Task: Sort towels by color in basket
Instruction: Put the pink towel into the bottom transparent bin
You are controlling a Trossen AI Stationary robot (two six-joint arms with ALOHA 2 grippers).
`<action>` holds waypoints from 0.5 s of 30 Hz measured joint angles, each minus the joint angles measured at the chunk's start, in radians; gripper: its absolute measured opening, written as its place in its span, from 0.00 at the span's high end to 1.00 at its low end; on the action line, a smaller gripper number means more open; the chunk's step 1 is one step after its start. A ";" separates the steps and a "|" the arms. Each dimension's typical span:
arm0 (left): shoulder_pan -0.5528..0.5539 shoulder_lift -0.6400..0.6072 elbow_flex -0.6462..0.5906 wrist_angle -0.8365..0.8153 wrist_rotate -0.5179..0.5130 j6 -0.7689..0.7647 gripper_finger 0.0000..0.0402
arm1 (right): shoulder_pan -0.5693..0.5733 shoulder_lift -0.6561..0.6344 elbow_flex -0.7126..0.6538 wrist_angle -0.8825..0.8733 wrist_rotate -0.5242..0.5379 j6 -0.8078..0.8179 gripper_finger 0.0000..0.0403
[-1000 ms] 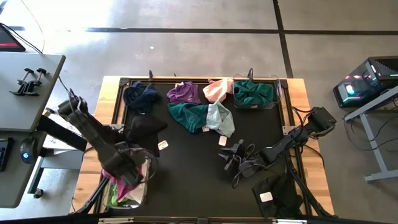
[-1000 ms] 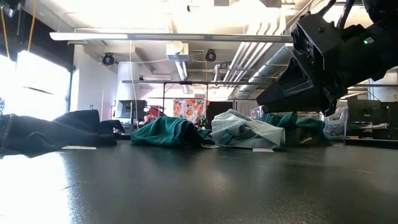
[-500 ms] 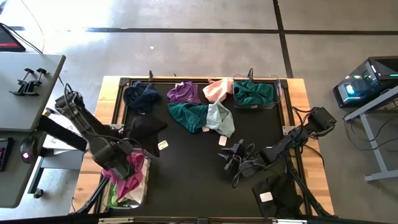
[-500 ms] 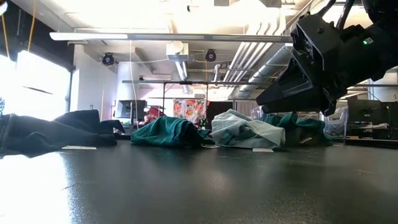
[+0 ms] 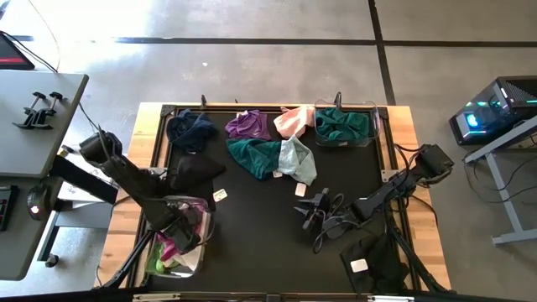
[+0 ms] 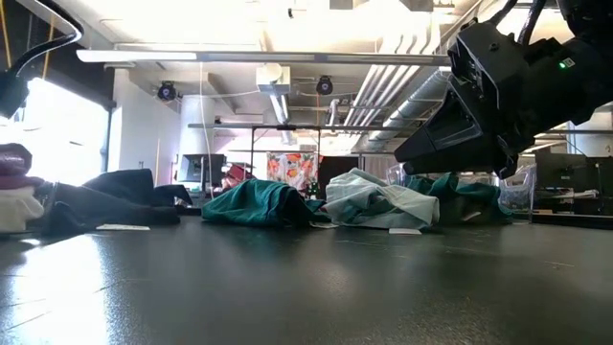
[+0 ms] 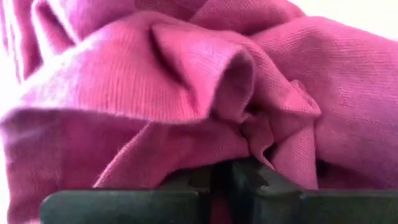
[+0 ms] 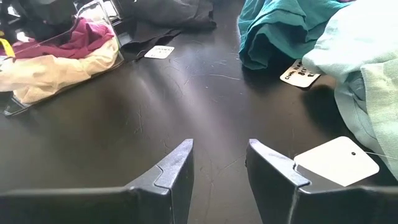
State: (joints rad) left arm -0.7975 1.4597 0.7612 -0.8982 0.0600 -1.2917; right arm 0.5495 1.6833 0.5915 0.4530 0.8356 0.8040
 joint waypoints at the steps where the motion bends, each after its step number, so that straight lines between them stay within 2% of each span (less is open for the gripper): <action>1: 0.000 0.003 0.000 0.000 -0.003 0.017 0.96 | 0.000 0.000 0.000 0.000 0.000 0.000 0.66; 6: -0.001 -0.031 0.013 -0.021 -0.010 0.040 0.93 | 0.000 0.000 0.000 0.000 0.000 0.000 0.66; 10: 0.000 -0.105 0.062 -0.042 -0.015 0.032 0.84 | 0.000 0.000 0.000 0.000 0.000 0.000 0.66; 15: 0.000 -0.202 0.149 -0.109 -0.036 -0.056 0.73 | 0.000 0.000 0.000 0.000 0.000 0.000 0.66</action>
State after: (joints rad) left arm -0.7979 1.2577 0.9102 -1.0068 0.0242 -1.3477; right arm 0.5495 1.6833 0.5915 0.4530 0.8356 0.8036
